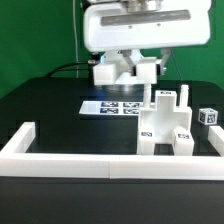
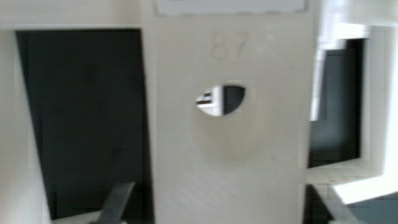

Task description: Assemble chair

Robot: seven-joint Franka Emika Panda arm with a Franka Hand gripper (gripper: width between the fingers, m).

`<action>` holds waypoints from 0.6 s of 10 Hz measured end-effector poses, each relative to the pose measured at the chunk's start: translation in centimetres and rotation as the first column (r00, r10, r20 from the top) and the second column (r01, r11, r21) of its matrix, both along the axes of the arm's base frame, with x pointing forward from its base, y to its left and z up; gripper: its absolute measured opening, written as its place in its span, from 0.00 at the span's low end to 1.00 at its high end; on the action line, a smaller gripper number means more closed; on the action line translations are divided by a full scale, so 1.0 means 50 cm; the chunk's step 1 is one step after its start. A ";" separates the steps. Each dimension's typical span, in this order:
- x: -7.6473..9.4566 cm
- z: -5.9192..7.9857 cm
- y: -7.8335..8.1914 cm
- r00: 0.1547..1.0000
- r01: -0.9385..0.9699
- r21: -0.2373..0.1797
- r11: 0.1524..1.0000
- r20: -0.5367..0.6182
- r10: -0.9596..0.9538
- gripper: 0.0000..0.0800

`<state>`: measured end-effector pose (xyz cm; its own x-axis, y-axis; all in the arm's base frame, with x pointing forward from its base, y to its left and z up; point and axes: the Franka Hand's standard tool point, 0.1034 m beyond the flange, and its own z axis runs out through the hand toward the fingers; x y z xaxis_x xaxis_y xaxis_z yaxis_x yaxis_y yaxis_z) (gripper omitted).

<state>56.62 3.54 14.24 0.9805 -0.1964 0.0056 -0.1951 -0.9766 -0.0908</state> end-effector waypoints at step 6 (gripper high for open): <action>0.001 -0.022 0.029 1.000 0.006 -0.013 1.000 -0.009 -0.006 0.36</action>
Offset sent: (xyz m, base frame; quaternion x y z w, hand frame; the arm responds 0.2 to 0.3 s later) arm 0.0000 0.0000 0.0000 0.0000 0.0000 0.0000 1.0000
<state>56.69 5.00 13.12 0.9793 -0.2022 -0.0006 -0.2016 -0.9765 -0.0766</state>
